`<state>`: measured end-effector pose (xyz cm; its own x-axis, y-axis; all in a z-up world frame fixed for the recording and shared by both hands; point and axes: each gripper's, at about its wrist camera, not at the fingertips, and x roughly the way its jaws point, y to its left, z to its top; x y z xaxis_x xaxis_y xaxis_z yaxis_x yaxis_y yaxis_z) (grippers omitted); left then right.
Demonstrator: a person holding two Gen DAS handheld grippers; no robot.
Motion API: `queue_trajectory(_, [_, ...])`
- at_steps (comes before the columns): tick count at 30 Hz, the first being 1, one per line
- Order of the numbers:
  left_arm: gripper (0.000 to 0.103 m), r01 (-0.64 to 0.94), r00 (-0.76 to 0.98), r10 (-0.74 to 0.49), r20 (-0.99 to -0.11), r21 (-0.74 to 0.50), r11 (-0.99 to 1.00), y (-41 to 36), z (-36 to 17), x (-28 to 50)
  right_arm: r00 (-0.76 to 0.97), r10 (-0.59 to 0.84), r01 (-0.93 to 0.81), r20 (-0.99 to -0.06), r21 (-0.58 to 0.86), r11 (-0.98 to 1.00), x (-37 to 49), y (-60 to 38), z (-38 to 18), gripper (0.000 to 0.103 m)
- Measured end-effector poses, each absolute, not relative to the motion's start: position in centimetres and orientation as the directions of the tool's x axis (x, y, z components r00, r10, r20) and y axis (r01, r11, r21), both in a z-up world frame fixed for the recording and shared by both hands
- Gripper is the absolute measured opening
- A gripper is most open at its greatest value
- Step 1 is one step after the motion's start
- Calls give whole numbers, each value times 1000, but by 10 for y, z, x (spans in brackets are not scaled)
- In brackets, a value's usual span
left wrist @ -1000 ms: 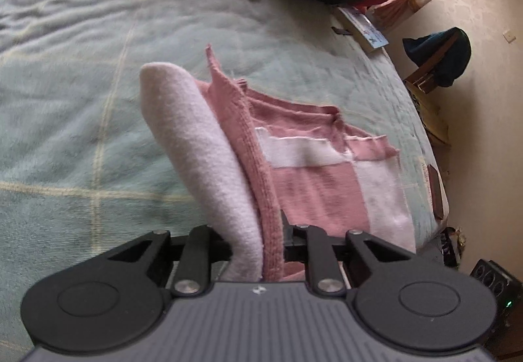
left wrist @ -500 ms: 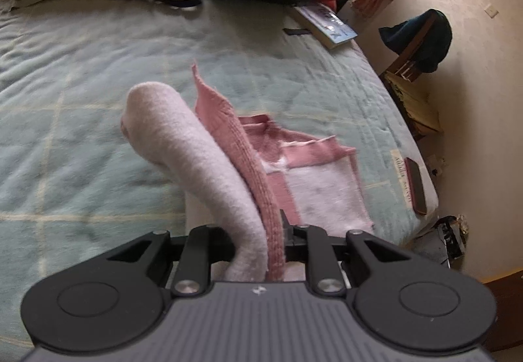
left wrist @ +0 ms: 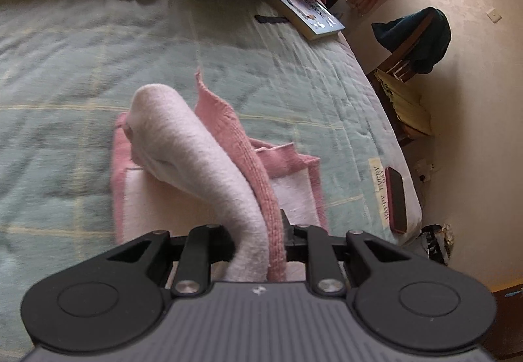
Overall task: Fold clothes
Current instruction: 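Lift the side edge with the left gripper and fold it over the sweater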
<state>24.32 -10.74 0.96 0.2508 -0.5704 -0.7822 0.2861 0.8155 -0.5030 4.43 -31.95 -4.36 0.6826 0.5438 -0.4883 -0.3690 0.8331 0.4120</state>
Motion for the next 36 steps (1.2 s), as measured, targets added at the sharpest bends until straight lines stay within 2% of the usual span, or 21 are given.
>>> queue_trajectory(4, [19, 291, 232, -574, -785, -507, 811, -132, 4, 245, 700, 492, -332, -518, 374, 866, 43, -325, -46, 103])
queue_trajectory(15, [19, 251, 163, -524, -836, -478, 842, -194, -33, 267, 728, 465, -265, -504, 418, 869, 35, -352, -53, 103])
queue_trajectory(26, [19, 224, 123, -515, -848, -481, 847, -213, -55, 275, 722, 453, -232, -523, 433, 871, 37, -355, -59, 103])
queue_trajectory(28, [22, 233, 118, -517, -848, -483, 844, -216, -56, 275, 719, 454, -232, -525, 435, 870, 37, -354, -60, 103])
queue_trajectory(31, [33, 246, 108, -532, -840, -496, 833, -220, -58, 274, 717, 454, -224, -529, 442, 869, 36, -354, -62, 103])
queue_trajectory(36, [36, 281, 103, -564, -819, -520, 807, -226, -58, 271, 720, 435, -189, -540, 451, 872, 35, -358, -65, 103])
